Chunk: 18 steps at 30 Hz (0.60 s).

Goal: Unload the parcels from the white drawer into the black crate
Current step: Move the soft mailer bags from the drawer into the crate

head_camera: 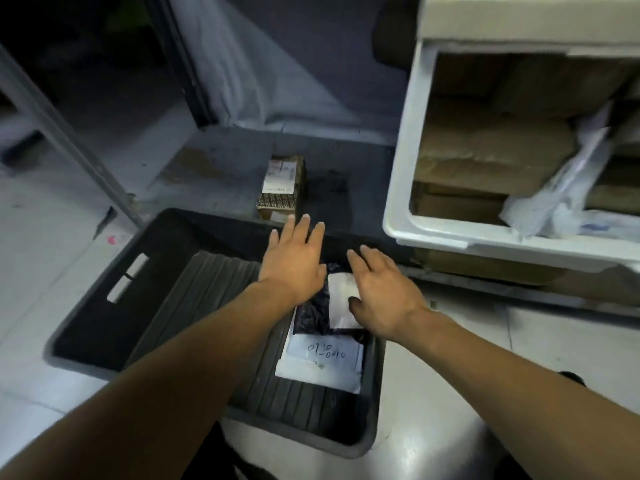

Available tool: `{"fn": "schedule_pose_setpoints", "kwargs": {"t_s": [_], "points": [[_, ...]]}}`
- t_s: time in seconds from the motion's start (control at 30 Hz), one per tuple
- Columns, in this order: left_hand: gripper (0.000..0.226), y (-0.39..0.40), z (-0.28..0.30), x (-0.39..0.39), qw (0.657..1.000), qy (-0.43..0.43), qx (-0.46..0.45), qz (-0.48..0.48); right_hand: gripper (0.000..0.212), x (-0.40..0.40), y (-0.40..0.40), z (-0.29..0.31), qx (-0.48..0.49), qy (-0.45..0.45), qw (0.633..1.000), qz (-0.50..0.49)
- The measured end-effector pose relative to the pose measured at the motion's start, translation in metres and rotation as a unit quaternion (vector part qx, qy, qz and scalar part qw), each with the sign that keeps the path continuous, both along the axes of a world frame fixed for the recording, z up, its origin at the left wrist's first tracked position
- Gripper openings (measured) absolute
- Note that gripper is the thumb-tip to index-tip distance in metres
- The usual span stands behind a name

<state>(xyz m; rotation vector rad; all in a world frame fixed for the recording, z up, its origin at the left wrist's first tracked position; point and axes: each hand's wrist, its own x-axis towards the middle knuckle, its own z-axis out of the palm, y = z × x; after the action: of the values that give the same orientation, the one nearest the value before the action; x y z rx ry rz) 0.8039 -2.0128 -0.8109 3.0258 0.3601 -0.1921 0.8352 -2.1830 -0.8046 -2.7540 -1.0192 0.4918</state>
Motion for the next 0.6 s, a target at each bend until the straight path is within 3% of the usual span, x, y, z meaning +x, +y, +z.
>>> {"fn": "schedule_pose_setpoints", "kwargs": {"t_s": [0.27,0.4,0.5,0.6], "points": [[0.075,-0.076,0.084,-0.020,0.990,-0.117,0.037,-0.074,0.066,-0.022,-0.087,0.084,0.050,-0.096,0.993,-0.045],[0.066,-0.116,0.107,-0.017,0.971,-0.182,0.049,-0.143,0.070,-0.017,-0.134,0.109,0.059,-0.117,0.988,-0.080],[0.067,-0.143,0.117,-0.006,0.960,-0.194,0.063,-0.192,0.071,-0.004,-0.167,0.123,0.059,-0.124,0.984,-0.117],[0.066,-0.173,0.123,0.014,0.963,-0.195,0.021,-0.185,0.064,0.017,-0.195,0.128,0.077,-0.126,0.974,-0.173]]}}
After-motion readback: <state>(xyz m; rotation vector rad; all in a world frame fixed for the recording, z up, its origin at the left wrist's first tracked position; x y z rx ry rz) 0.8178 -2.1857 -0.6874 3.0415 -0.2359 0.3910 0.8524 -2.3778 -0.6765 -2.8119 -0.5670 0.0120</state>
